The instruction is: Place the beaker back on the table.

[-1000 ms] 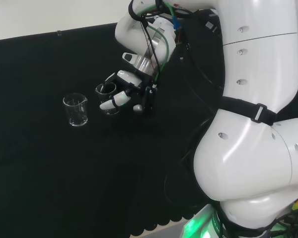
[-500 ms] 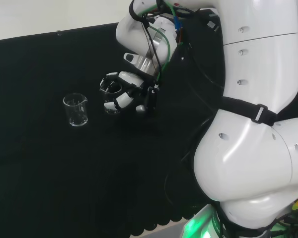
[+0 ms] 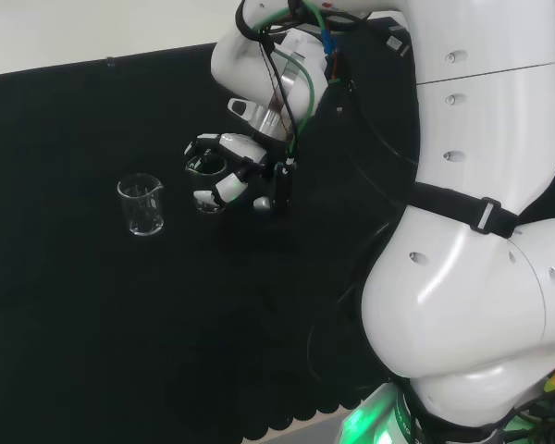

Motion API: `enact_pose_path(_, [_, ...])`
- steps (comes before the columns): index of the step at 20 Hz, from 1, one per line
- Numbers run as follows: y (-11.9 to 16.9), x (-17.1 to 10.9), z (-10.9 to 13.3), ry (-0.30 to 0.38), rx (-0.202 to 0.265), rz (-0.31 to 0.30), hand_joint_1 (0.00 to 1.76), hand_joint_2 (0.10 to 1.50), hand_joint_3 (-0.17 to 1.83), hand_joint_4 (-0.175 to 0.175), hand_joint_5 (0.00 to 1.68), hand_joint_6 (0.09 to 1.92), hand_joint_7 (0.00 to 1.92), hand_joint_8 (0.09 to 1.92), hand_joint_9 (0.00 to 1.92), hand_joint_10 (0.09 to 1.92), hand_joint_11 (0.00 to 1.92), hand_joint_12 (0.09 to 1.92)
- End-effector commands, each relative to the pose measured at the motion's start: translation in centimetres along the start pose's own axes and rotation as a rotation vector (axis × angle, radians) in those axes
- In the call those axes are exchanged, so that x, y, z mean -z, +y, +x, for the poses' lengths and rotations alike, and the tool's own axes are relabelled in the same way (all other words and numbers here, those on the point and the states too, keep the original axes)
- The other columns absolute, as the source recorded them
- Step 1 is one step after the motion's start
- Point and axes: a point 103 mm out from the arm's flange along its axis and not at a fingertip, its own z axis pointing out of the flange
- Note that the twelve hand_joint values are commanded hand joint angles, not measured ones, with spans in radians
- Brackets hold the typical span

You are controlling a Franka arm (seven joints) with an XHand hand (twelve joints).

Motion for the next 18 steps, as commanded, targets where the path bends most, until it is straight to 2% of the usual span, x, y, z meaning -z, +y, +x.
enact_pose_path(1, [-0.2, 0.3, -0.1, 0.011, 0.003, -0.007, 0.88, 0.36, 0.92, -0.070, 0.39, 0.64, 0.94, 0.09, 0.93, 0.09, 0.18, 1.32])
enact_pose_path(18, [-2.3, 2.5, 0.2, 0.025, 0.006, -0.029, 0.80, 0.37, 0.89, -0.070, 0.39, 0.55, 0.86, 0.09, 0.88, 0.09, 0.16, 1.33])
